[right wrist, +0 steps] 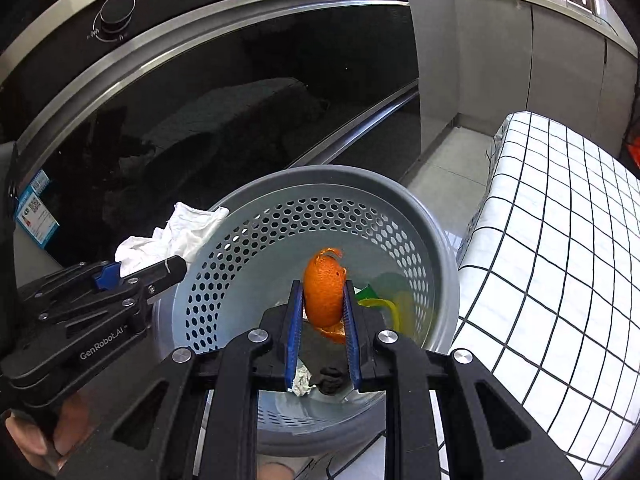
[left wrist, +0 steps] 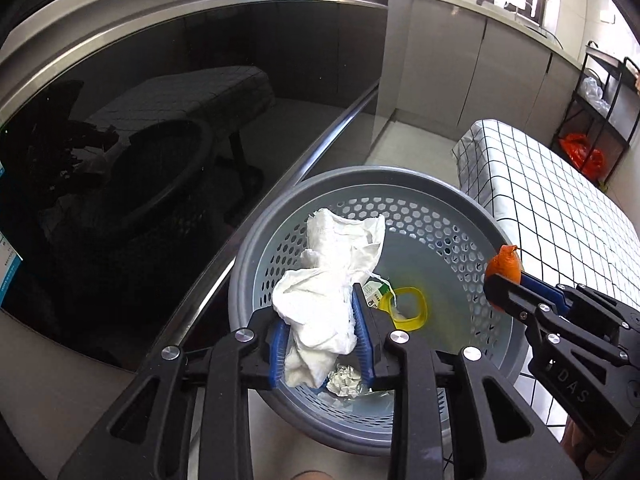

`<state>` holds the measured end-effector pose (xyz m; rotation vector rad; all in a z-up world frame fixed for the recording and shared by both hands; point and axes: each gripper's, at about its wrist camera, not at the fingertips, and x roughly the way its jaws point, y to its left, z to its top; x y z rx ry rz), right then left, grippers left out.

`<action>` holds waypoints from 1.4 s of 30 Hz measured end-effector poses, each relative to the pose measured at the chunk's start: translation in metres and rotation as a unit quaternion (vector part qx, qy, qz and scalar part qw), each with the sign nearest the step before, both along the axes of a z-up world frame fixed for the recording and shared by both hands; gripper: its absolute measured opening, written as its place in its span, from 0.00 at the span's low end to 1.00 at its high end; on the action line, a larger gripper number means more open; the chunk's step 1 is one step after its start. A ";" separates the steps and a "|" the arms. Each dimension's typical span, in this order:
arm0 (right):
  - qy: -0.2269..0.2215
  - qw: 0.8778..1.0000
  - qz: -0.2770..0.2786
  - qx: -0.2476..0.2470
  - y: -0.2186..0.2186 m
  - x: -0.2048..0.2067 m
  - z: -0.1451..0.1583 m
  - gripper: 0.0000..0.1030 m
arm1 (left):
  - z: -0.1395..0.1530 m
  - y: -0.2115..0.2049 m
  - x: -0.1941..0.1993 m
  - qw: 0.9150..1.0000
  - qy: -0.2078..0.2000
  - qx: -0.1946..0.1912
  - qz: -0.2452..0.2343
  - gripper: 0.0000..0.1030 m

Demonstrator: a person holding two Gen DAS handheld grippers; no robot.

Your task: Collect trash

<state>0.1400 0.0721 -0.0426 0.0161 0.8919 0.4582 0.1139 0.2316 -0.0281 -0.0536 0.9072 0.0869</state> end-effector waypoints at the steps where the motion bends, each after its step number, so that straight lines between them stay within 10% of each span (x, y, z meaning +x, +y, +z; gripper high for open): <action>1: -0.002 1.000 0.001 -0.003 0.001 -0.001 0.001 0.19 | 0.000 0.000 0.000 1.000 0.001 0.000 0.002 0.31; 7: -0.015 1.000 -0.003 -0.013 0.007 -0.003 0.006 0.45 | 0.002 0.004 -0.002 1.000 0.001 0.001 0.012 0.50; 13: -0.026 0.999 -0.017 -0.020 0.003 -0.003 0.010 0.50 | 0.005 0.005 -0.005 1.000 -0.010 0.001 0.024 0.66; 42: -0.058 0.993 -0.090 -0.056 -0.007 -0.046 0.019 0.60 | 0.025 -0.005 -0.037 0.998 -0.059 0.012 0.020 0.76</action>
